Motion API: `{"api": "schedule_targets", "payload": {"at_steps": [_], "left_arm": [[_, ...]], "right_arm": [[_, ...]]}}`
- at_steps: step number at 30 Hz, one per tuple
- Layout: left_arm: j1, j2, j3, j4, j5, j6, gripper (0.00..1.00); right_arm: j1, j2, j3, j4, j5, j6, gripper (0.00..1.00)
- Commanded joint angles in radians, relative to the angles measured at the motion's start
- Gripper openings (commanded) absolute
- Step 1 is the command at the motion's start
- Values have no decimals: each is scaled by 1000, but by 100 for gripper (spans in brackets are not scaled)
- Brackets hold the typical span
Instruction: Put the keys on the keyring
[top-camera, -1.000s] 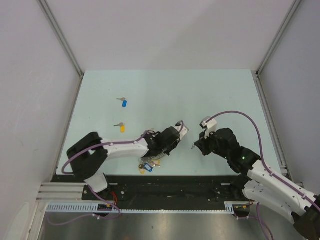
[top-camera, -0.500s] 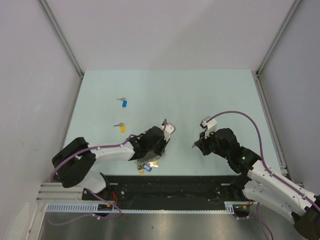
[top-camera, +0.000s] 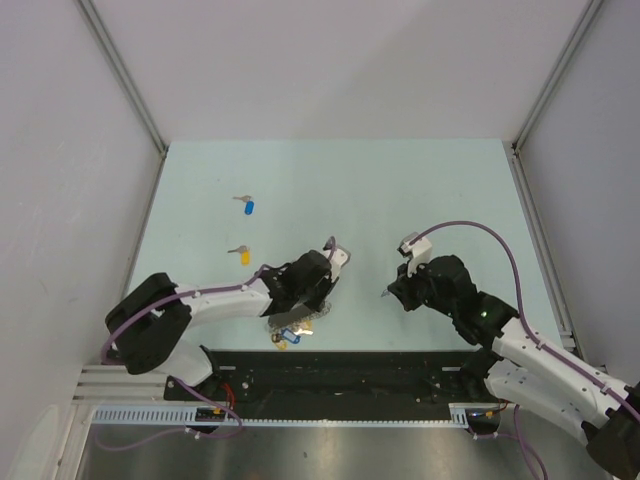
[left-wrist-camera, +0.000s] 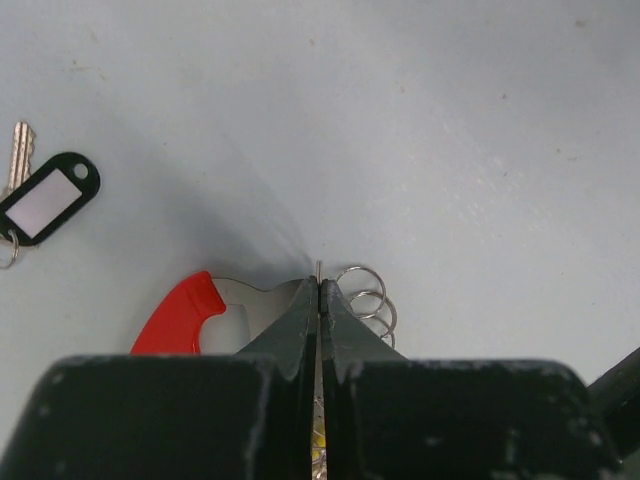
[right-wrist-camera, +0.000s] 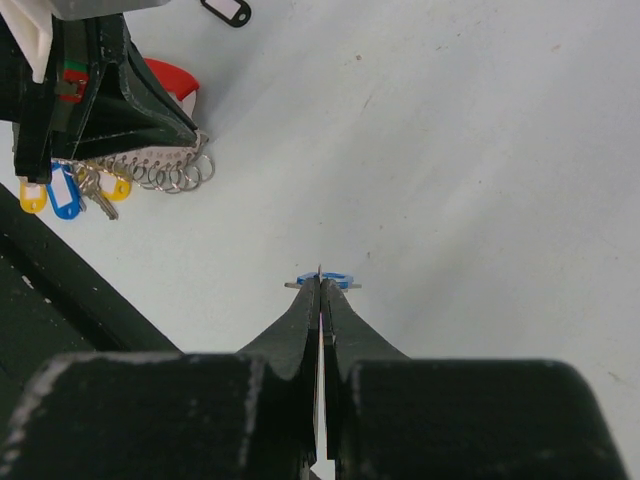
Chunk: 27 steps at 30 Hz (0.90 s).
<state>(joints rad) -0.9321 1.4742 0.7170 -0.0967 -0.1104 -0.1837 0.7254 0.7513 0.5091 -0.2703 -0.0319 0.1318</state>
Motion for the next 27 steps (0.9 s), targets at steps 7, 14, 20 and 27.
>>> {"api": "schedule_targets", "payload": {"at_steps": [7,14,20,27], "left_arm": [[-4,89,241,-336,-64,-20,0],[-13,228,358,-486,-109,9,3],[-19,273,449,-488,-129,50,18],[-14,-27,273,-232,-146,38,56]], "right_arm": [[6,6,2,28,0,14,0],[6,11,2,20,9,15,0],[5,14,2,19,23,25,0],[-35,43,8,9,24,86,0]]}}
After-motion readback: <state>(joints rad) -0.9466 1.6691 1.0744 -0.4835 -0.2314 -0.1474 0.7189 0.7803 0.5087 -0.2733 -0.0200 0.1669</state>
